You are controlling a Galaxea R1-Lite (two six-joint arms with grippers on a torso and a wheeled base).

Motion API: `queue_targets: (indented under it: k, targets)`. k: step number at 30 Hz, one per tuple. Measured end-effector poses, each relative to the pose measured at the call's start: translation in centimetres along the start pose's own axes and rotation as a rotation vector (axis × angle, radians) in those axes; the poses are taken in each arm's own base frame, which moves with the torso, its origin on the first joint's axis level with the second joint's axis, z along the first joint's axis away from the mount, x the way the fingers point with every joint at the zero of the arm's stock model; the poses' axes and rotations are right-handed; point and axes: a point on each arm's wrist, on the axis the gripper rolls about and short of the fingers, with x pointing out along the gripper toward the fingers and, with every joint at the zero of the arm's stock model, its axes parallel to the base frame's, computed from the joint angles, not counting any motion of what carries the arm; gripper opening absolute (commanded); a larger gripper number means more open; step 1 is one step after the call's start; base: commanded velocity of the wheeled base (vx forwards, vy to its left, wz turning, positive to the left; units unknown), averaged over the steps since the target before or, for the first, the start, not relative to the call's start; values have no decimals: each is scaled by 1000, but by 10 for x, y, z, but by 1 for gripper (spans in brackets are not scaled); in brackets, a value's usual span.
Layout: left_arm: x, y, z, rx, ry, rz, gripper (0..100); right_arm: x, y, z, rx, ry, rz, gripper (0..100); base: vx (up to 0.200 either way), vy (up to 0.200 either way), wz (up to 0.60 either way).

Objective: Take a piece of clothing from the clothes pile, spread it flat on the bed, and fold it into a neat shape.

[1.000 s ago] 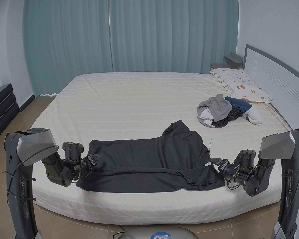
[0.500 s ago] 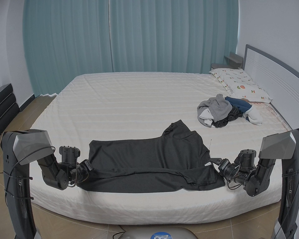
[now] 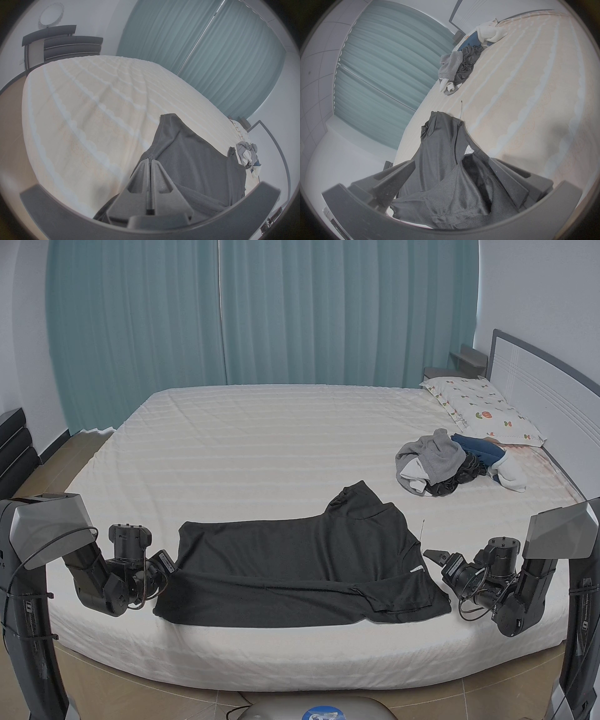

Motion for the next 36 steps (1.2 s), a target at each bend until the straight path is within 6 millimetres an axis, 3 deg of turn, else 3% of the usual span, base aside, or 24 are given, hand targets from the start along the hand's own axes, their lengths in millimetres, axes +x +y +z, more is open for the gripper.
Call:
queue_targets:
  k: [14,21,28,36]
  targets:
    - [-3,3,6,8,-15,5,0,4,7,-3,-60,21,41,100,0,0,0]
    - [-3,2,6,4,-13,2,0,19,4,-9,-163,44,67,100,0,0,0]
    - [-2,2,5,0,-8,-1,0,34,3,-3,-276,54,87,100,0,0,0]
    - [-2,2,5,-1,-7,-2,0,51,2,-2,-306,70,131,100,0,0,0]
